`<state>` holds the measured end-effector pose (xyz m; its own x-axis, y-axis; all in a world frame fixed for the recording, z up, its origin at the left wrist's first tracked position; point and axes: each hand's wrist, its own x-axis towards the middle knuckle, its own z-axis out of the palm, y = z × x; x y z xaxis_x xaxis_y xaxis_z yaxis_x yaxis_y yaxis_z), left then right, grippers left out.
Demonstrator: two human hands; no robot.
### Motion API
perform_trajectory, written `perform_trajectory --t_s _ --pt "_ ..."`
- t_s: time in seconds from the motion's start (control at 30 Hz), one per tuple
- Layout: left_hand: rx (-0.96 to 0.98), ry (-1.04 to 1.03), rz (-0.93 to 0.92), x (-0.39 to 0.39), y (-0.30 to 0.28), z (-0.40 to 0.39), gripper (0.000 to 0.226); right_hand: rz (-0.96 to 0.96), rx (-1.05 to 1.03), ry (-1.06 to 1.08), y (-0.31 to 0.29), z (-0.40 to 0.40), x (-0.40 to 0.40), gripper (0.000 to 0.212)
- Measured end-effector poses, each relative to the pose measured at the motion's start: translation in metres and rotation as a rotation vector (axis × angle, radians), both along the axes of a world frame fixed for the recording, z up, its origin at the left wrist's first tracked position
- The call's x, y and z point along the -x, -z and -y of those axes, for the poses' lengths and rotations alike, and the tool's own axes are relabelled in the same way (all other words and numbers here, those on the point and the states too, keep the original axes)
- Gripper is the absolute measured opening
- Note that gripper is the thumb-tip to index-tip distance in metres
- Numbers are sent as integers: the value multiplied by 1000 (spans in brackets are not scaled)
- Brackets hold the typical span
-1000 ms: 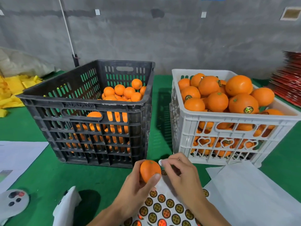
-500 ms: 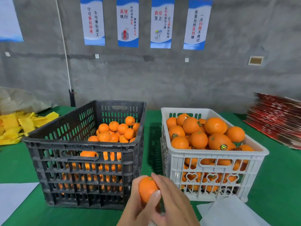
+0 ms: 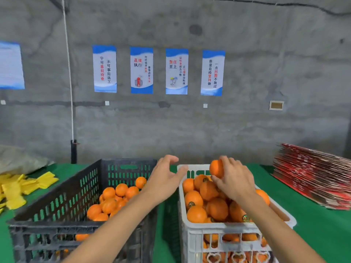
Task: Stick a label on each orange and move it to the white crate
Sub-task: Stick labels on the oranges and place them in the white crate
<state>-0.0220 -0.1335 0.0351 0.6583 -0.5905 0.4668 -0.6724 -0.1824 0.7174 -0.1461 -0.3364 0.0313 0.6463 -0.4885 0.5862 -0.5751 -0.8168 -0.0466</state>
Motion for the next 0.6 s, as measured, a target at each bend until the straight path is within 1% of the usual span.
perform_trajectory --t_s 0.07,0.13,0.2,0.27,0.33,0.43,0.53,0.6 --pt "-41 -92 19 -32 4 -9 44 -70 -13 18 2 12 -9 69" --pt "-71 -191 37 -68 11 -17 38 -95 -19 -36 6 14 -23 74" --pt "-118 -260 75 -101 22 -23 30 -64 33 -159 6 3 -45 68" --pt "-223 -304 142 -131 33 -28 25 -38 29 -299 5 -19 -77 62" --pt "-341 -307 178 -157 43 -27 26 -38 -25 -396 6 -42 -115 60" --pt "-510 -278 203 -195 49 -16 31 -66 -101 -488 10 -62 -173 59" --pt "-662 -198 254 -234 50 4 40 -96 -196 -552 16 -58 -223 53" --pt "-786 -153 303 -260 53 19 46 -119 -222 -572 21 -48 -250 50"
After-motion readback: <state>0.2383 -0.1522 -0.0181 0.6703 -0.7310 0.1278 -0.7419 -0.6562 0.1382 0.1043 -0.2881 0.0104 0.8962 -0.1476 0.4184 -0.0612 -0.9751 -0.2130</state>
